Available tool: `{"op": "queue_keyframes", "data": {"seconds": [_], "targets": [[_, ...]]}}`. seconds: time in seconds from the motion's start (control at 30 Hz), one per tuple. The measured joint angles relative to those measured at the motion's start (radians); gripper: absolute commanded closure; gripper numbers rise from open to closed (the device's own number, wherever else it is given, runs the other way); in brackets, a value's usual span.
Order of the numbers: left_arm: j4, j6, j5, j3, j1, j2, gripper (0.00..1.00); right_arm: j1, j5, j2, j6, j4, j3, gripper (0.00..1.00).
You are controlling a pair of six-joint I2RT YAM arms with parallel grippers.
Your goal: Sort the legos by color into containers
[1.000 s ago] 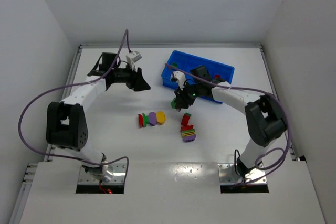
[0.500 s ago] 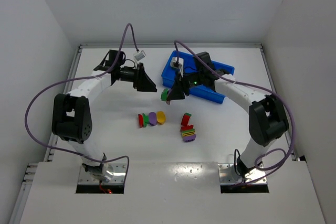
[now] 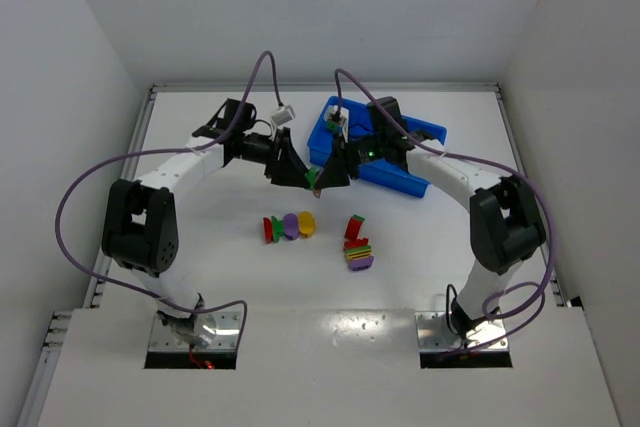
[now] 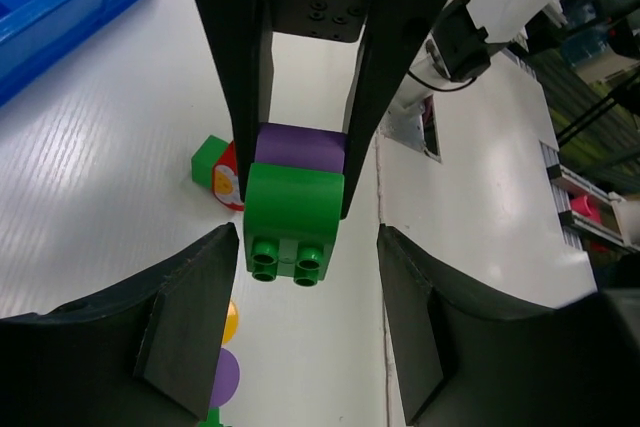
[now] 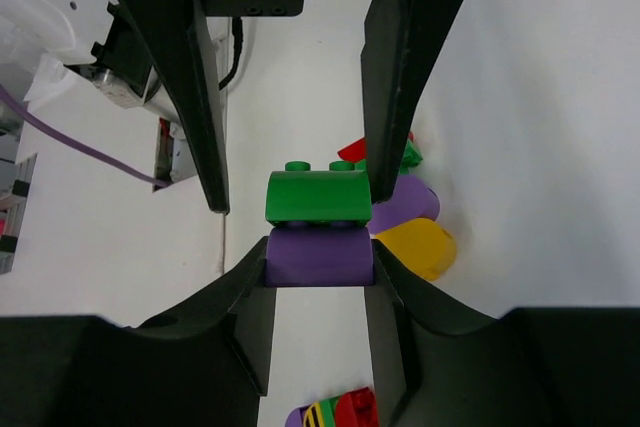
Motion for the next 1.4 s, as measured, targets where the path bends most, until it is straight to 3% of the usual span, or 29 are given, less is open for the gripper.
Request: {"op": "queue_keyframes", "data": {"seconds": [0.13, 0.3, 0.57, 0.77, 1.1, 1.2, 1.4], "targets": [[-0.014, 0.017, 0.003, 0.000, -0.008, -0.004, 0.39, -0.002, -0.002, 0.000, 0.011, 0.014, 0.002, 0.83], [-0.021, 0.038, -0.011, 0.000, -0.010, -0.004, 0.68, -0.002, -0.024, 0.000, 0.022, 0.014, 0.003, 0.83], [-0.035, 0.054, -0.040, 0.011, -0.019, -0.006, 0.87, -0.003, -0.030, 0.005, 0.027, 0.014, 0.003, 0.84], [-0.050, 0.057, -0.071, 0.042, -0.015, -0.006, 0.91, -0.023, -0.032, 0.000, 0.027, 0.035, -0.005, 0.85], [-0.048, 0.059, -0.137, 0.201, 0.045, 0.050, 0.89, -0.111, -0.011, -0.091, 0.008, 0.003, -0.108, 0.85], [-0.014, 0.032, -0.214, 0.237, 0.040, 0.081, 0.89, -0.140, 0.011, -0.119, -0.015, -0.025, -0.137, 0.85], [0.103, -0.099, -0.511, 0.305, -0.026, 0.151, 0.87, -0.201, 0.108, -0.172, -0.044, -0.048, -0.175, 0.85]]}}
